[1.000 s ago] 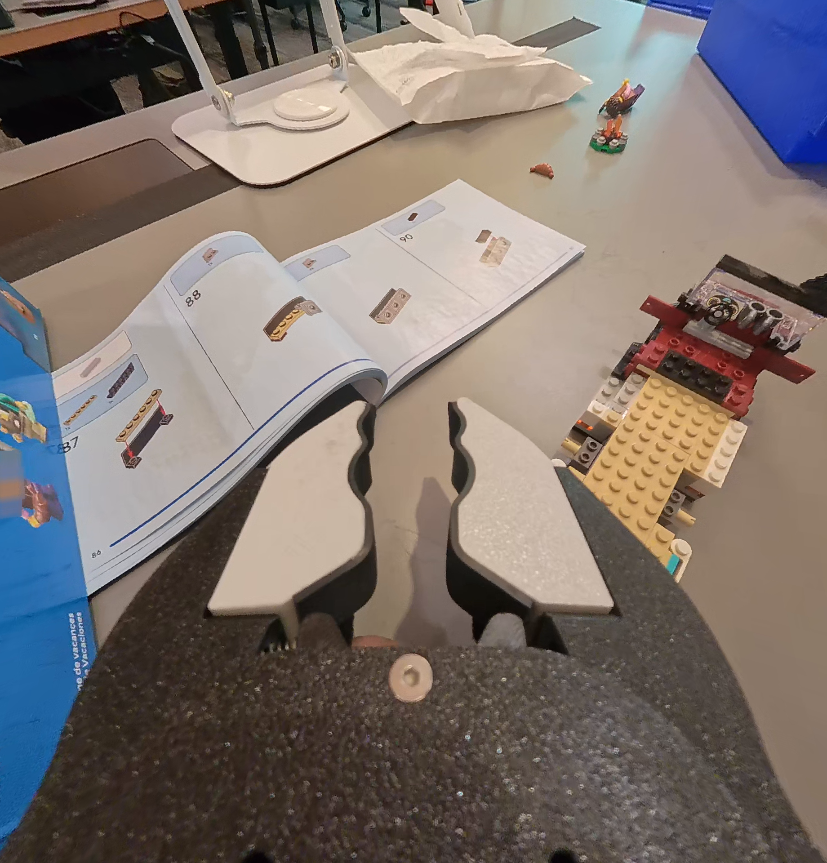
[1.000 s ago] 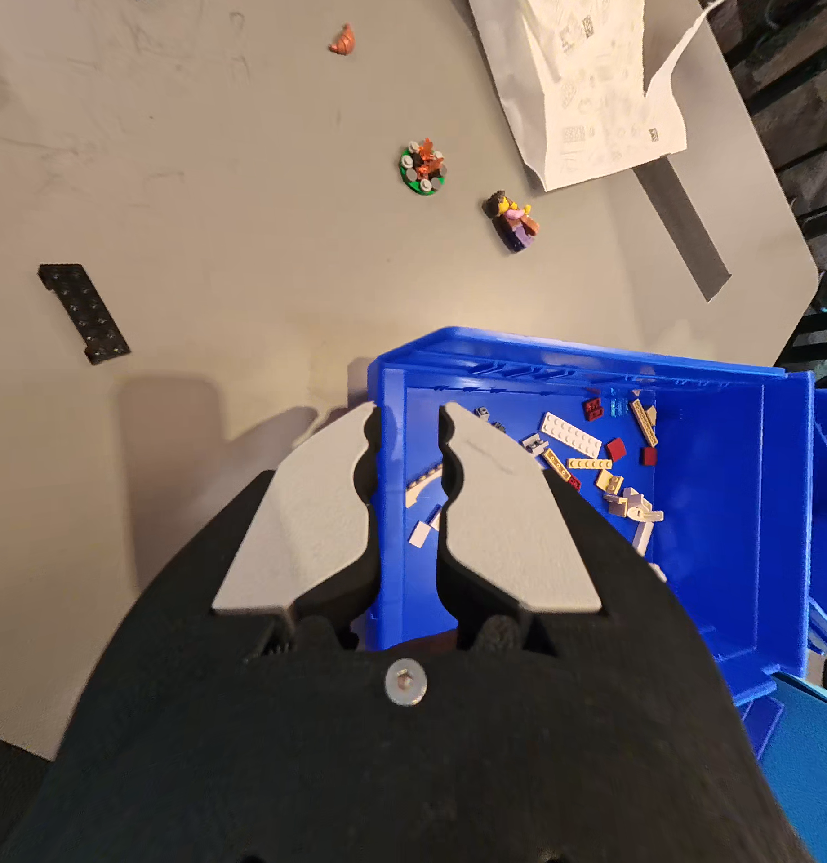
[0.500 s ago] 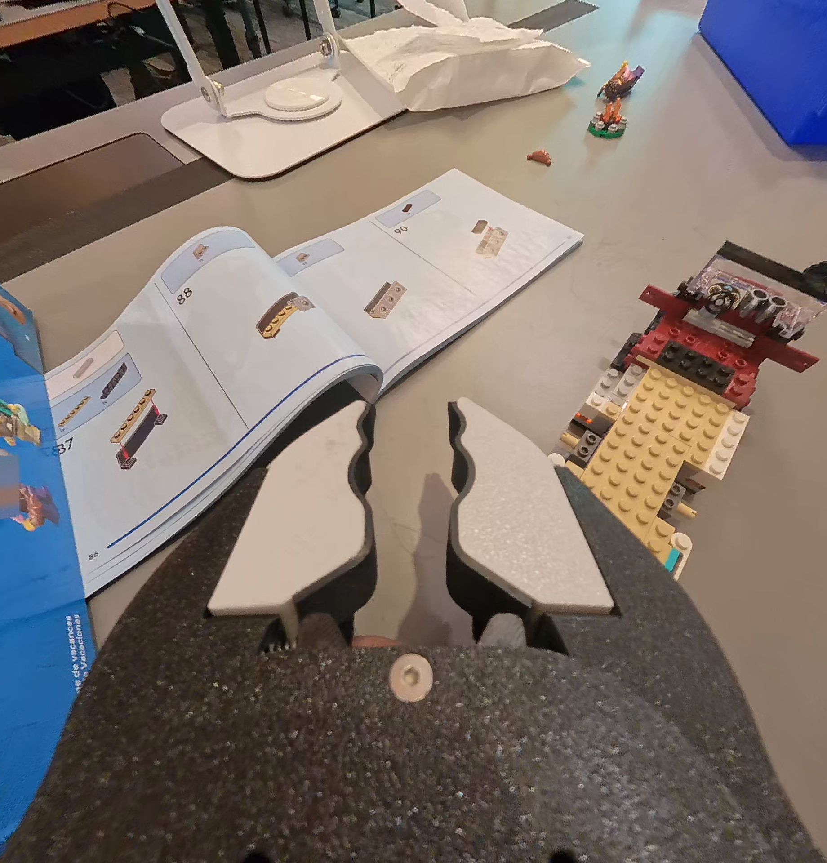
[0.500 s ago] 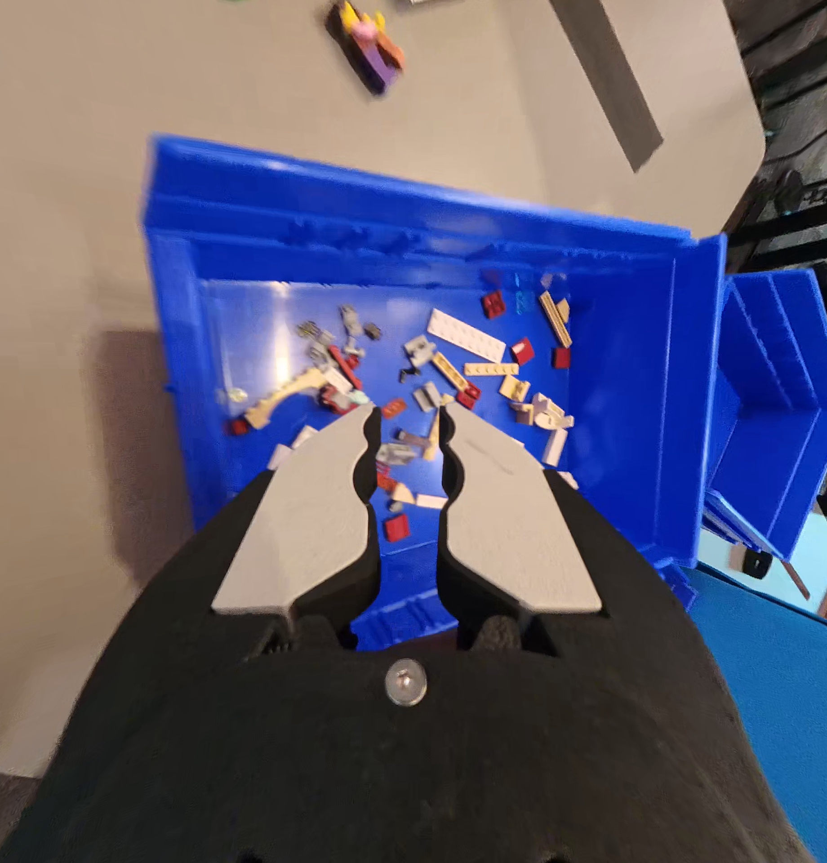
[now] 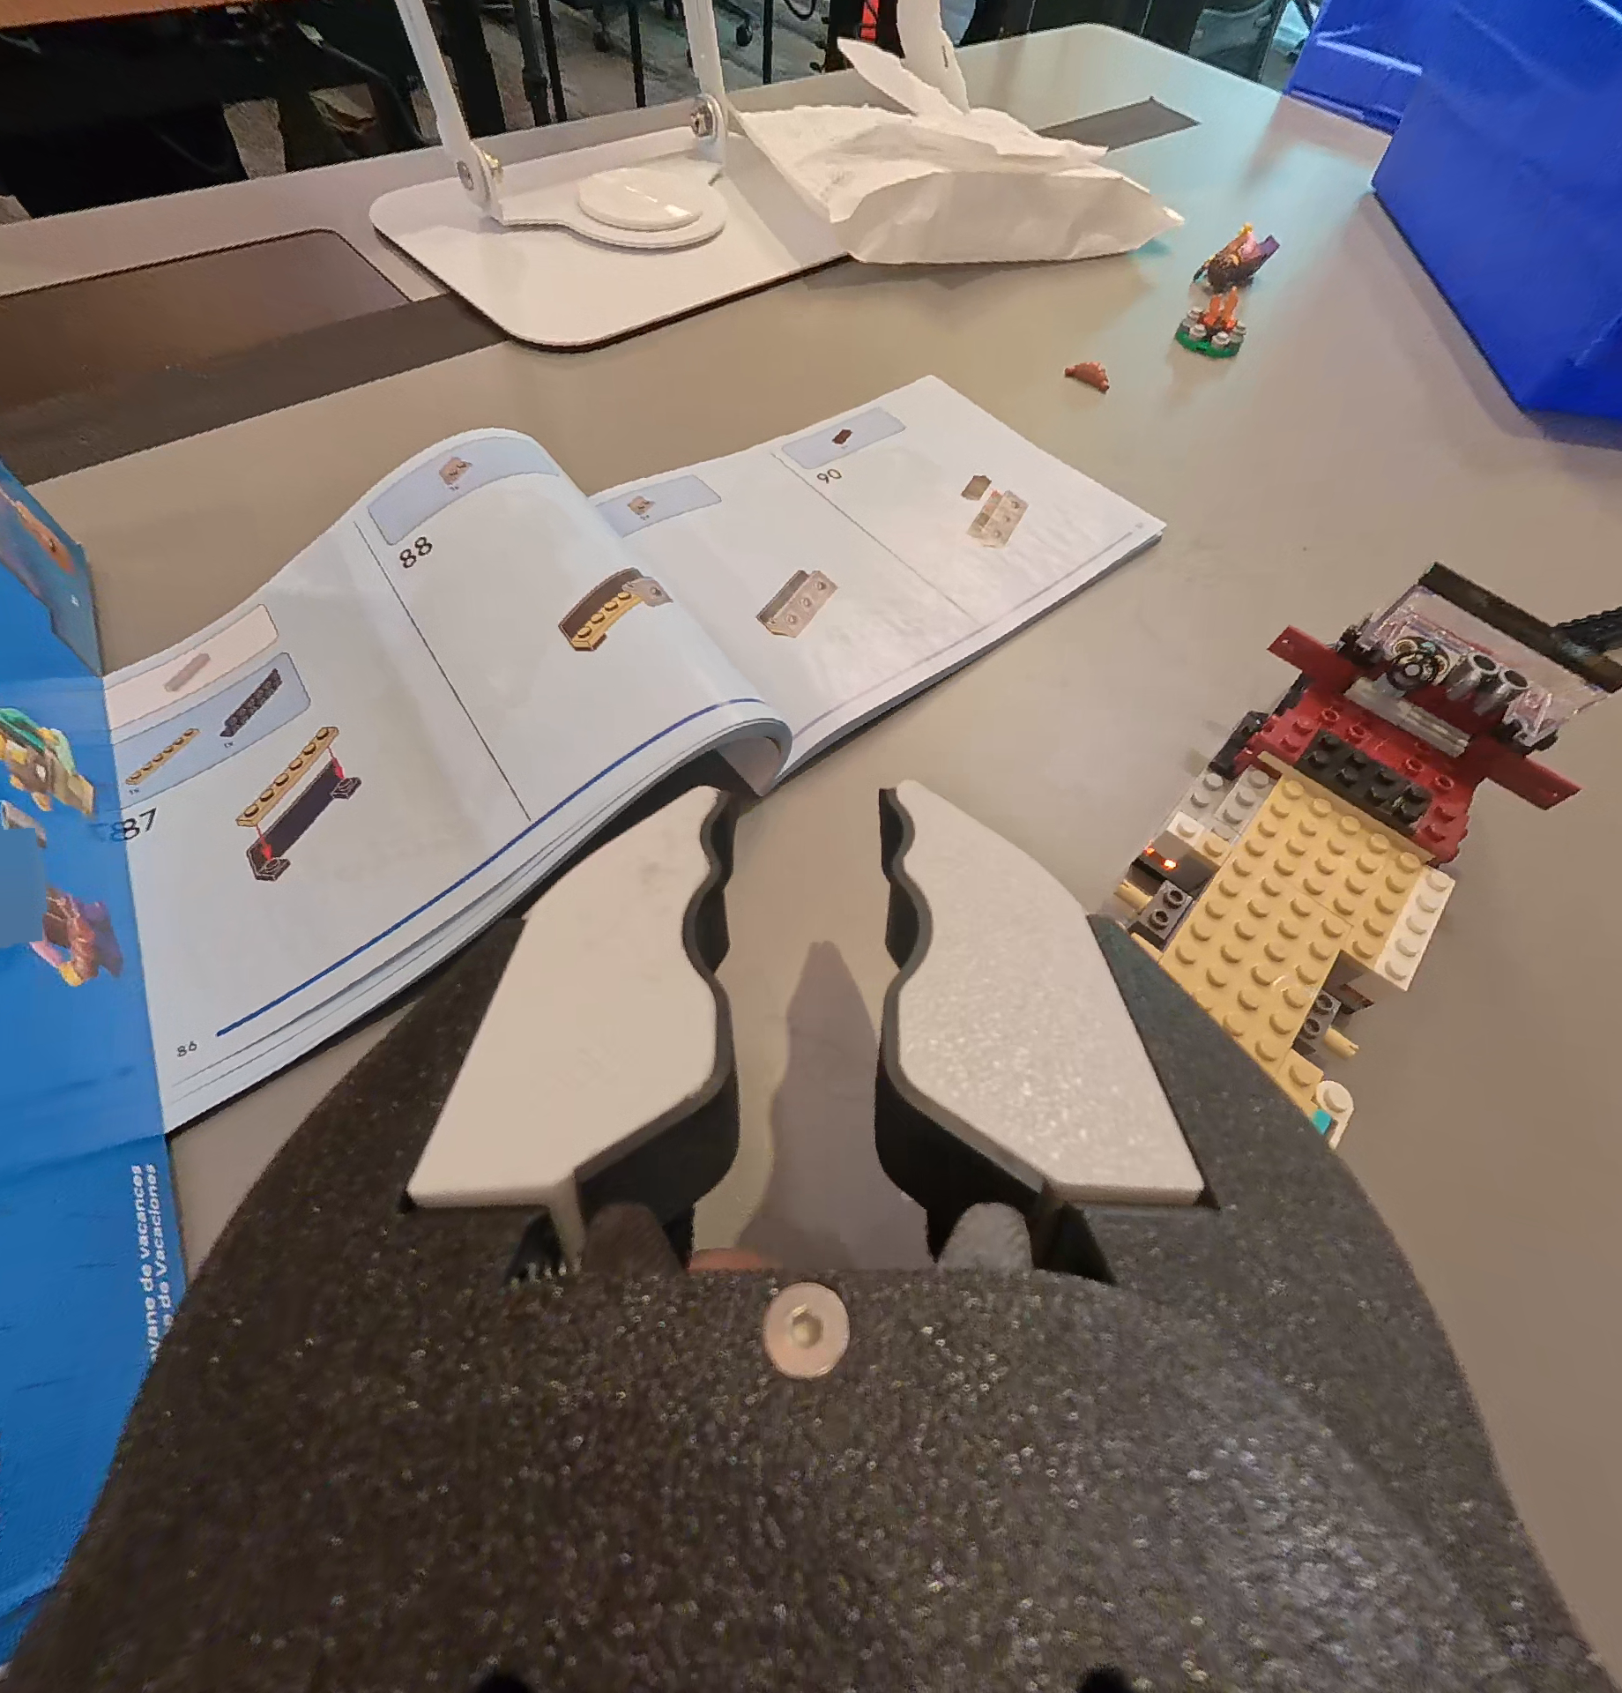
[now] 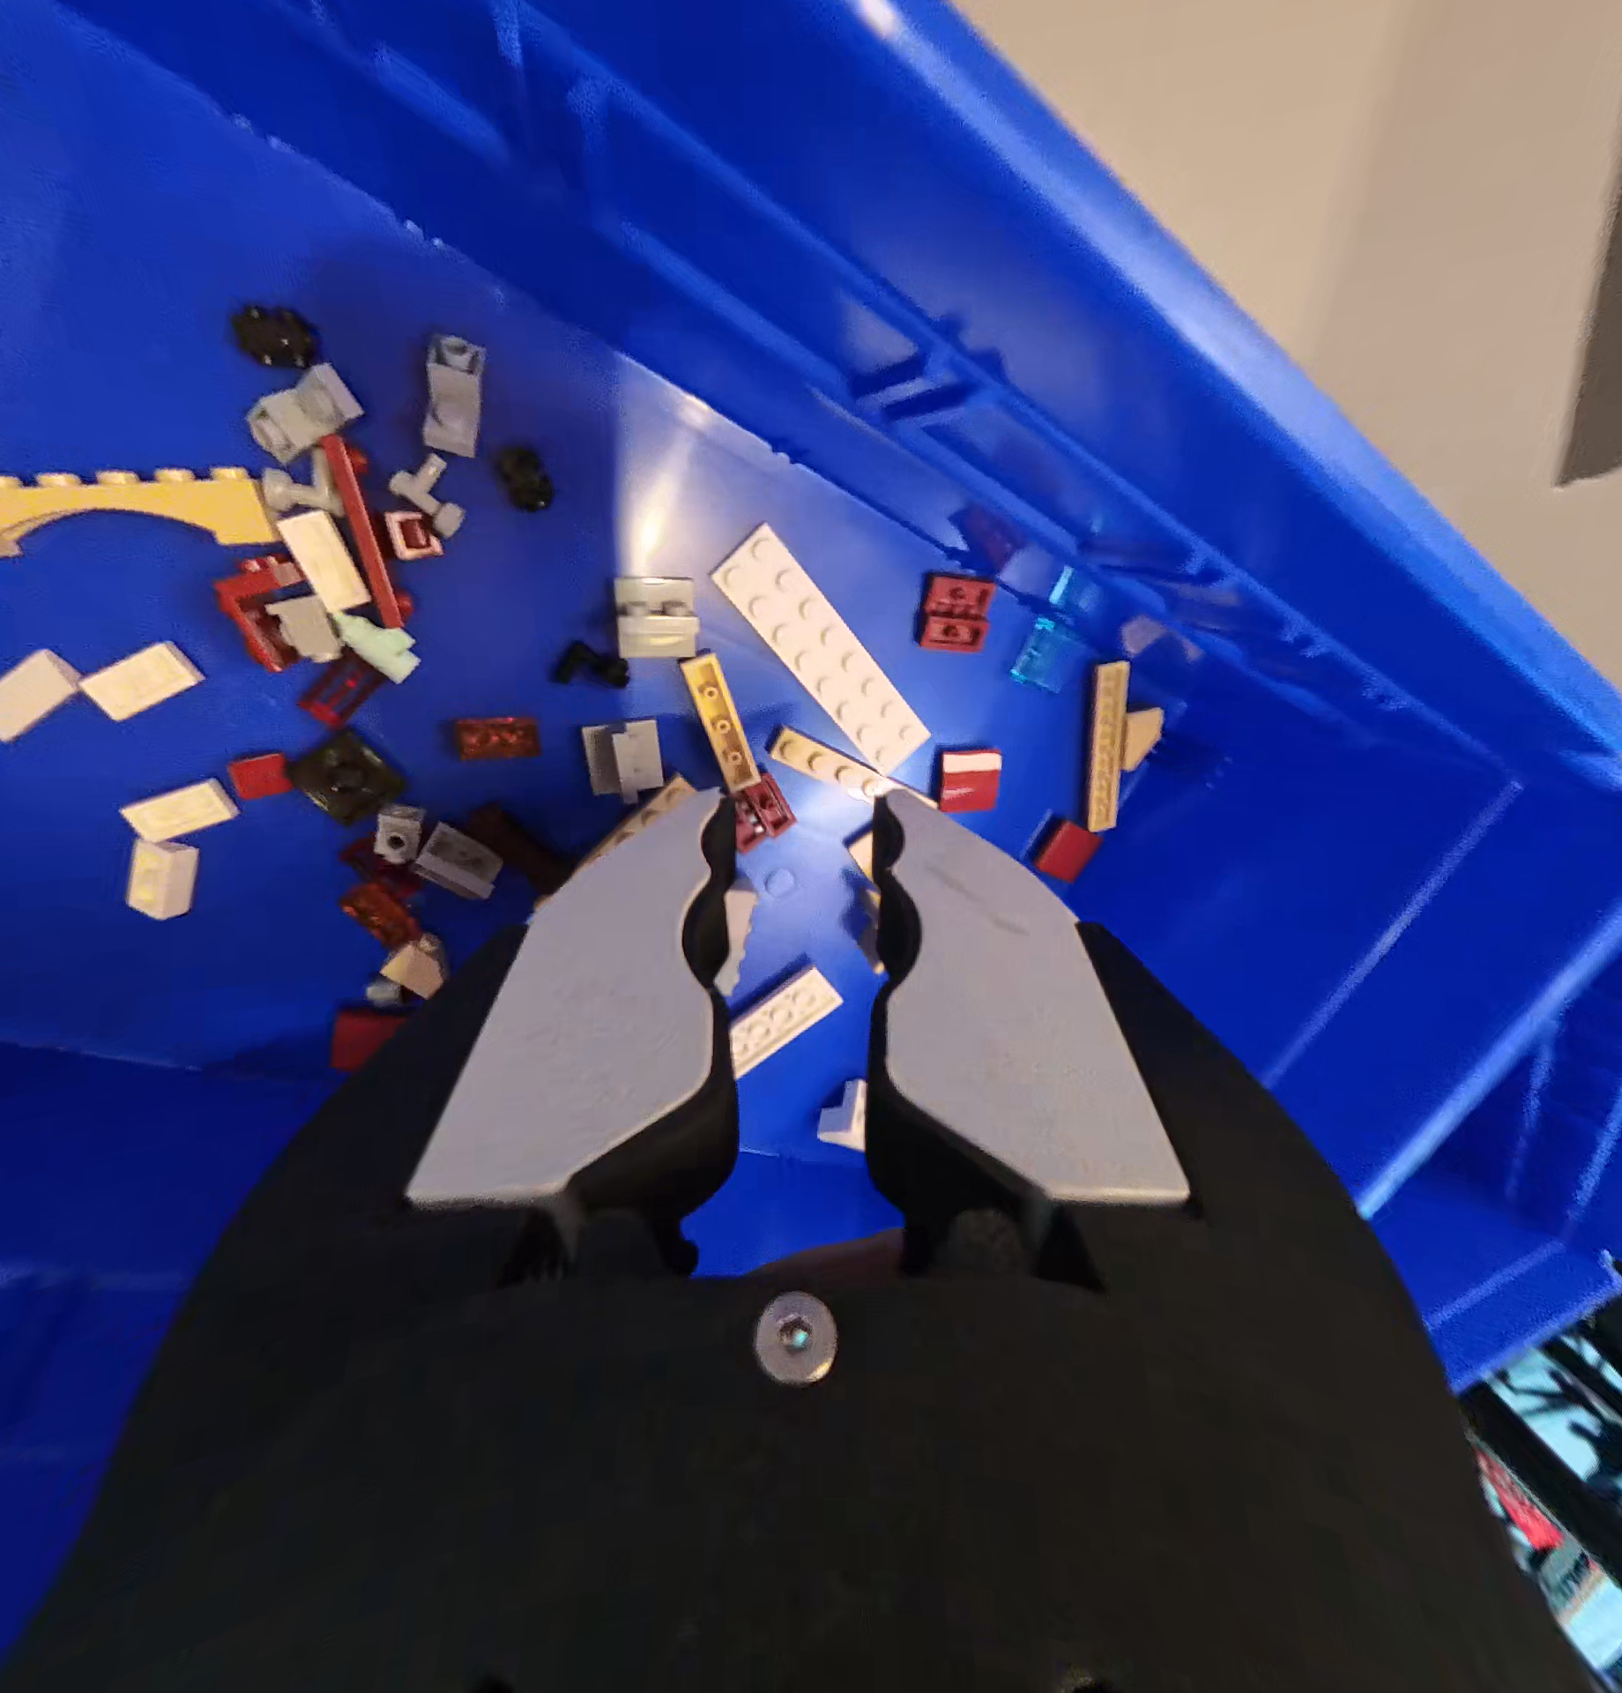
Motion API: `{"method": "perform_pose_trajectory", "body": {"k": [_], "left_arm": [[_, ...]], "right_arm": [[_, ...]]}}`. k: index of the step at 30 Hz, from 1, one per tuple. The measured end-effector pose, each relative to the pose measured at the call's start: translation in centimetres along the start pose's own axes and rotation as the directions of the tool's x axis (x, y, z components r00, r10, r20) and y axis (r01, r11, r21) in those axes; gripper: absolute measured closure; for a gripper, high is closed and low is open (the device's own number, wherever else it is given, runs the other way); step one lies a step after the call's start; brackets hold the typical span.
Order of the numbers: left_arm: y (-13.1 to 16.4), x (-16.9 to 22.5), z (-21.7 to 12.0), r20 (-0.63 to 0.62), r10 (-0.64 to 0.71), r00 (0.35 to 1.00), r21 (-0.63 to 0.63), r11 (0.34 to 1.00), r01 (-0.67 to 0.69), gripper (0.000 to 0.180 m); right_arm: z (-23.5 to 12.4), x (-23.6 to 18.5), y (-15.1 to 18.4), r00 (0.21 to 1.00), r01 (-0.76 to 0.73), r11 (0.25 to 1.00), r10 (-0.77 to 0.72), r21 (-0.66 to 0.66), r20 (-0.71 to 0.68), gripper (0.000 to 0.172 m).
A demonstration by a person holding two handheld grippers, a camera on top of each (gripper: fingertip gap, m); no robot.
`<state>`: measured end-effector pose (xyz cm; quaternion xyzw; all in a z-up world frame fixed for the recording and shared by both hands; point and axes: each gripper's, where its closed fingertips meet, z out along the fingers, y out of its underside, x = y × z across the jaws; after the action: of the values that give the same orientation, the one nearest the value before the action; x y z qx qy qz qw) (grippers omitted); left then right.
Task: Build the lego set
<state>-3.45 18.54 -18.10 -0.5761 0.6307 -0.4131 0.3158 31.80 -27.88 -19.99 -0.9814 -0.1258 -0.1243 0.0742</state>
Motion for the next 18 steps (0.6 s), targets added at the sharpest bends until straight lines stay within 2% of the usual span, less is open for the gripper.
{"method": "perform_pose_trajectory", "body": {"k": [3, 7, 14, 18], "left_arm": [[0.0, -0.1, 0.0, 0.001, -0.004, 1.000, 0.000, 1.000, 0.004, 0.150], [0.1, -0.3, 0.1, 0.003, -0.025, 1.000, -0.008, 1.000, 0.025, 0.150], [0.1, -0.8, 0.2, 0.000, -0.070, 0.998, -0.008, 0.998, 0.070, 0.150], [0.0, -0.9, 0.1, 0.002, -0.079, 0.997, -0.003, 0.997, 0.079, 0.150]], "right_arm": [[1.1, -0.2, 0.1, 0.998, -0.003, 1.000, 0.004, -0.008, 0.059, 0.144], [2.2, 0.7, 1.4, 0.998, 0.016, 0.998, -0.012, -0.065, 0.056, 0.152], [3.3, 1.8, 1.9, 0.994, 0.063, 0.994, -0.054, -0.090, 0.099, 0.148], [3.4, 1.4, 1.8, 0.986, 0.049, 0.995, -0.034, -0.087, 0.161, 0.151]]}}
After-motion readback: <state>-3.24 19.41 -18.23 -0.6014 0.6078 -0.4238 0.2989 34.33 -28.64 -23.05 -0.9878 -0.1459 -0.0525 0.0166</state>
